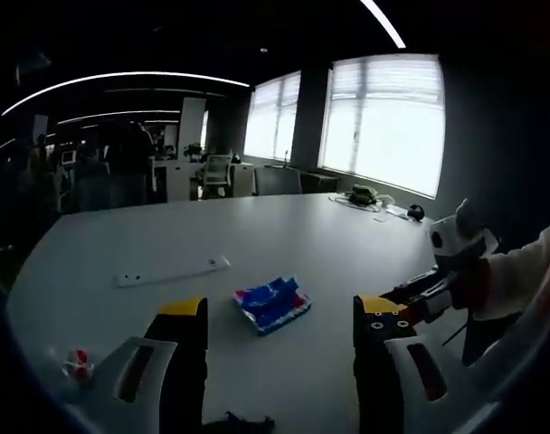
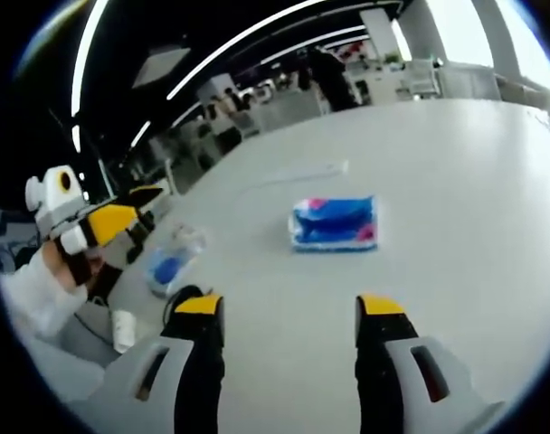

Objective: Arrange the tabletop items into an orderly group along one side of the table until the central work area is clear of visible clutter.

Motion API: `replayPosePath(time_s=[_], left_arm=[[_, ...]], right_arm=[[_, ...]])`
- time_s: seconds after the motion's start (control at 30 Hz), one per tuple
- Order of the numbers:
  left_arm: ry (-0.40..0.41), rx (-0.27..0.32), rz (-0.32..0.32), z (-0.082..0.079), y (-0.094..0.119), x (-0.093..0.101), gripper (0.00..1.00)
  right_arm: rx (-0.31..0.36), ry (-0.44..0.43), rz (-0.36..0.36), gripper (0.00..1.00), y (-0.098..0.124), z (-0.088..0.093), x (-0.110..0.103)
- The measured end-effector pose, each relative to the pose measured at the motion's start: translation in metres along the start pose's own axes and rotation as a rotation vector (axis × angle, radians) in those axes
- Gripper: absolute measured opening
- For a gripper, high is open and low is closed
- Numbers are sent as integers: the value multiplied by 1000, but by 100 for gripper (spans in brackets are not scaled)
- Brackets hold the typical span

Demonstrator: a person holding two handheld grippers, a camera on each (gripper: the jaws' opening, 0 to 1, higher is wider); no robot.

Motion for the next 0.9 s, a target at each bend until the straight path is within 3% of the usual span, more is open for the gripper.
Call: replayPosePath(time_s=[0.27,0.57,0.77,0.9], left_arm=[[34,8,-62,6,26,0,65],[34,-39,-140,27,58,6,64],[-11,-61,-167,32,76,15,63],[-14,-69,-207,34,88,12,63]], right_arm=[[-9,7,-31,53,-1,2,-8],[-45,10,-75,50,-6,10,-20],[-61,2,-94,49,-9,13,-24],[-76,0,-106,49,-12,16,-28]])
Point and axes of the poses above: the point that each gripper's makers call its tool centre point, and the gripper's own axes: y roughly backward along the fingers, x roughly to its right, z roughly out of its underside, the point moved 10 cm from there along y, roughly backward along the fingers, and after that the axes turned 14 degrees about x, right-handed, at the moved point
